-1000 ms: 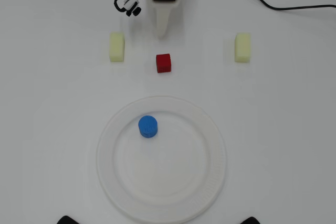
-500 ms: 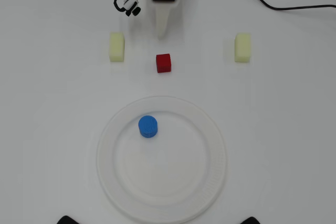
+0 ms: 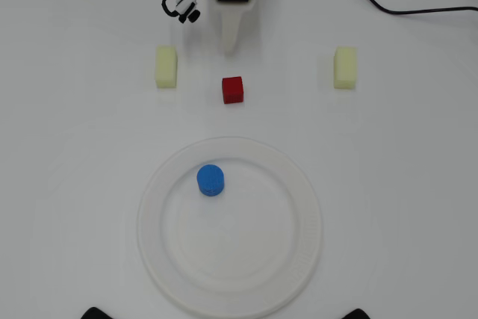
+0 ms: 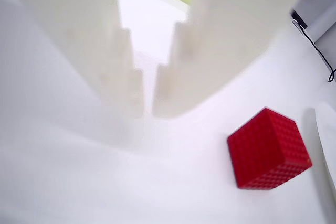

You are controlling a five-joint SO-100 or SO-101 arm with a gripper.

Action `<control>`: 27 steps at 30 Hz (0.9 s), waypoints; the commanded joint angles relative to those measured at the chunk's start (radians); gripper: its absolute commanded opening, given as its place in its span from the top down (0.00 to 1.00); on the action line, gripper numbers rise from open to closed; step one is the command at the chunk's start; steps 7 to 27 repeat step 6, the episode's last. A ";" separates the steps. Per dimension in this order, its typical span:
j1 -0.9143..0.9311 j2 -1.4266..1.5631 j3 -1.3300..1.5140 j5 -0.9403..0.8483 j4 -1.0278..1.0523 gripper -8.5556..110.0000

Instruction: Grasp a blue block and put it in the dish.

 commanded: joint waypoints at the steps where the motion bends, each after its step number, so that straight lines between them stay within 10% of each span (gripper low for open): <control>1: 0.003 0.173 0.095 -0.002 0.025 0.93; 27: 0.003 0.173 0.095 -0.002 0.025 0.93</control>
